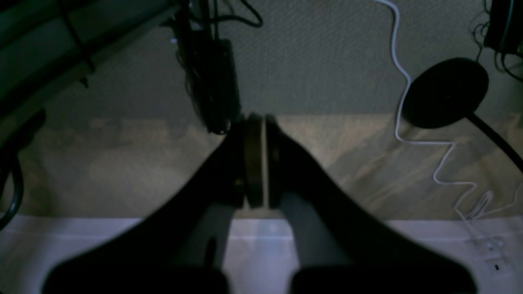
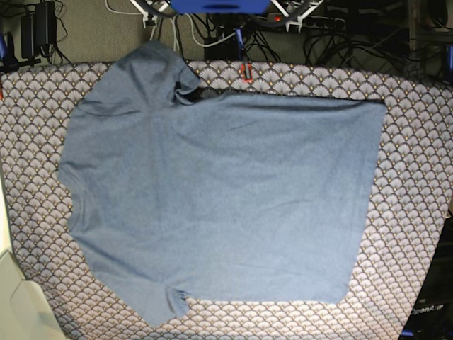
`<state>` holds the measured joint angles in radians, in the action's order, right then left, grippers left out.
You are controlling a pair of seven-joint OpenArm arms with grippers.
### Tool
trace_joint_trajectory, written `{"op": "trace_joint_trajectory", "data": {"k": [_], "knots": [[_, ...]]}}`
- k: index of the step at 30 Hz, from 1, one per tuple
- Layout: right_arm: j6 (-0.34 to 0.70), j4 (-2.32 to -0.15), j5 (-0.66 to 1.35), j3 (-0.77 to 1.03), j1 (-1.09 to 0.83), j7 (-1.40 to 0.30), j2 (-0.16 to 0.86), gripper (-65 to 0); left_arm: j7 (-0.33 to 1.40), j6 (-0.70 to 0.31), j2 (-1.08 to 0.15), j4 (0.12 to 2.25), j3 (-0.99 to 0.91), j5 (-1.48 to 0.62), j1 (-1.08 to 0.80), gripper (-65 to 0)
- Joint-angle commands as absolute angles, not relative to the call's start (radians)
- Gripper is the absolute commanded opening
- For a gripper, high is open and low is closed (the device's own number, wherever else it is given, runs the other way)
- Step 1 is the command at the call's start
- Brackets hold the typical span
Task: Fold the T-shirt properly
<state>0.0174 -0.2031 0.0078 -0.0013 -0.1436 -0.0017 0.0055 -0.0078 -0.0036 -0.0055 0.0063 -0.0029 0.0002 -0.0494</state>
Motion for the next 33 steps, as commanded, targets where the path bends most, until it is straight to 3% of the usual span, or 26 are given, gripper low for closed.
{"op": "trace_joint_trajectory", "data": {"k": [1, 14, 24, 33], "knots": [[0.008, -0.213, 0.012, -0.002, -0.163, 0.005, 0.008, -65.0, -0.012, -0.002, -0.010, 0.005, -0.001, 0.005, -0.053, -64.7], [0.008, -0.294, 0.012, -0.004, -0.275, 0.097, 0.007, -65.0, -0.005, -0.002, -0.045, 0.381, -0.002, 0.004, -0.292, -64.7], [0.008, -0.297, 0.012, -0.008, -0.420, 0.427, 0.025, -65.0, 0.065, -0.004, -0.097, 0.868, -0.005, -0.001, -0.550, -64.7], [0.008, -0.688, 0.008, -0.008, -0.664, 0.530, 0.053, -65.0, 0.248, -0.004, -0.125, 1.311, -0.007, -0.001, -0.708, -64.7]]}}
